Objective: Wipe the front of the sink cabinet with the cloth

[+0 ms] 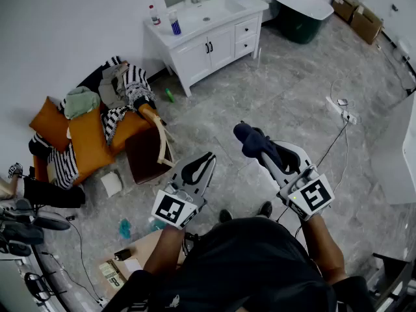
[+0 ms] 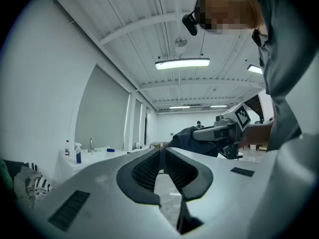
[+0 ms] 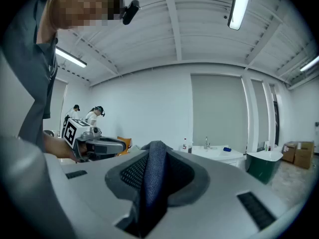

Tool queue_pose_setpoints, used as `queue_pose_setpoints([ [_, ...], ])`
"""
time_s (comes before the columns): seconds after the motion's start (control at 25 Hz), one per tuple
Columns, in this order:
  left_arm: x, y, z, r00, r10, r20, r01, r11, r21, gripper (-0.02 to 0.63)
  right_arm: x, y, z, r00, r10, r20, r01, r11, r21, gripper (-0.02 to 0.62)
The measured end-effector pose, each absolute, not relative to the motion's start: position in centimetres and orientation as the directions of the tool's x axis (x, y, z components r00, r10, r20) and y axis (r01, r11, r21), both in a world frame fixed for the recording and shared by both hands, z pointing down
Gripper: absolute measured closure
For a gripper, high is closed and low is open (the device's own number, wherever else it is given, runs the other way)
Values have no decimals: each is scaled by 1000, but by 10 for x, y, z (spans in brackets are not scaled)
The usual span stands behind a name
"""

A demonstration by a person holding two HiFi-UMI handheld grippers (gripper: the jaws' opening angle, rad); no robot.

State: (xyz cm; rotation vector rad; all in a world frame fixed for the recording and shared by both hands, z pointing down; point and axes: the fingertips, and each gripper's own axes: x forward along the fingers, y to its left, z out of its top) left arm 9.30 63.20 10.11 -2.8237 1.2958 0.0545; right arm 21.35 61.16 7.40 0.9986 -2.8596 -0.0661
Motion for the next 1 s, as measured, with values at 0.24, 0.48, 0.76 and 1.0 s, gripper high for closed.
queue_pose_setpoints([
  [0.24,81,640,105,649,-759,-53,-760,-650,-6,572,203,619,75,-772,-628,95,-623,778,81,506],
  [0.48,76,638,104,657,-751,-74,-752,-659,3,572,198,619,77,-763,-636,115,-632,772,72,506],
  [0.76,75,631,108,667,-741,-72,-742,-670,14,572,201,613,71,-744,-662,85,-660,749,56,506],
  [1.0,103,609,113,672,-739,-43,-739,-673,26,586,234,591,80,-745,-661,87,-661,750,34,505],
])
